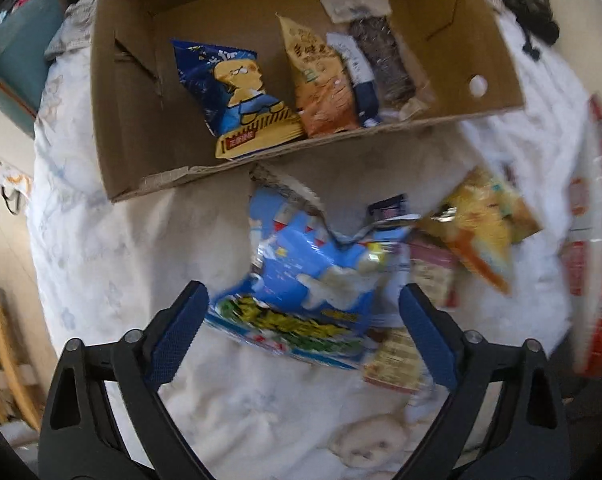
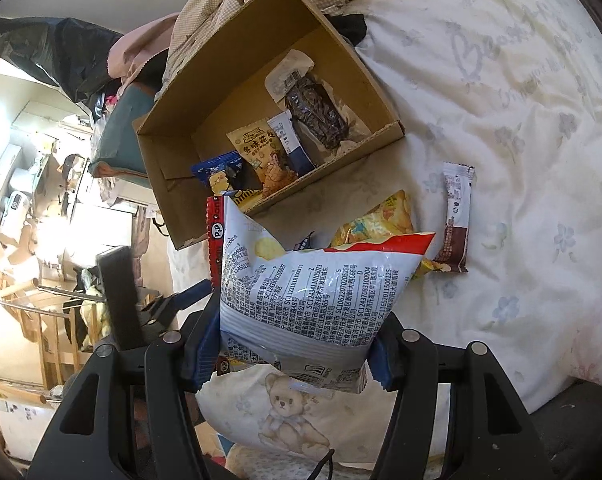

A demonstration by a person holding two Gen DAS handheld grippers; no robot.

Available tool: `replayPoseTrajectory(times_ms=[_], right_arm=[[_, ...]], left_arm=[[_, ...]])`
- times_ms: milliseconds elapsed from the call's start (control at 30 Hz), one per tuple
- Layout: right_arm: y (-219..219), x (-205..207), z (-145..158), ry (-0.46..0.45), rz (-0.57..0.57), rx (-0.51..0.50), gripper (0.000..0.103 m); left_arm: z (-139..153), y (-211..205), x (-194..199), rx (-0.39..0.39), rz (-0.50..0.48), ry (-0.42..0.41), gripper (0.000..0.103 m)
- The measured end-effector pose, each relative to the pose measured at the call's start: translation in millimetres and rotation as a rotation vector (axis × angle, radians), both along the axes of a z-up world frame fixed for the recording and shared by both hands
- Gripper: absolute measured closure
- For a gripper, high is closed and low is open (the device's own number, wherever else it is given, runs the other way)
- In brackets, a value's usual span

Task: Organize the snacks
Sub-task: 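Grasp the blue rocket-print snack bag with the left gripper while the right holds the chip bag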

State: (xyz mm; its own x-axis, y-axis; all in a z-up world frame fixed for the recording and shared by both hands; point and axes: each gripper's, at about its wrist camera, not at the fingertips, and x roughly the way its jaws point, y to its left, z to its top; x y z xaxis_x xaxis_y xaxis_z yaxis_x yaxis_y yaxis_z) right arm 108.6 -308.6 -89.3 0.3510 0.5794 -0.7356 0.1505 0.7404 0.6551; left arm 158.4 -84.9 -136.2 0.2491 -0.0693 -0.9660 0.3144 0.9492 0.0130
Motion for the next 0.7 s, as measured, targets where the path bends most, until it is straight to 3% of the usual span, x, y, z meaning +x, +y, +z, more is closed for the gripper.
replayPoseTrajectory(times_ms=[67,200,400,700], right_arm=[[1,1,1,-0.007,0.004,-0.005,0.04],[2,2,2,-0.013,0.006,-0.016,0.04],[1,1,3,-0.019,-0.001,-0.032,0.04],[2,-3,6,-0.032,-0.002,-0.039,0.04]], left_arm=[[-7,5,5,-0.022,0.013,0.025,0.023],[-5,11,6,-0.094,0.03,0.06,0.049],[11,27,-9,-0.163,0.119,0.115,0.055],[43,40,-47,-0.106,0.173,0.0,0.055]])
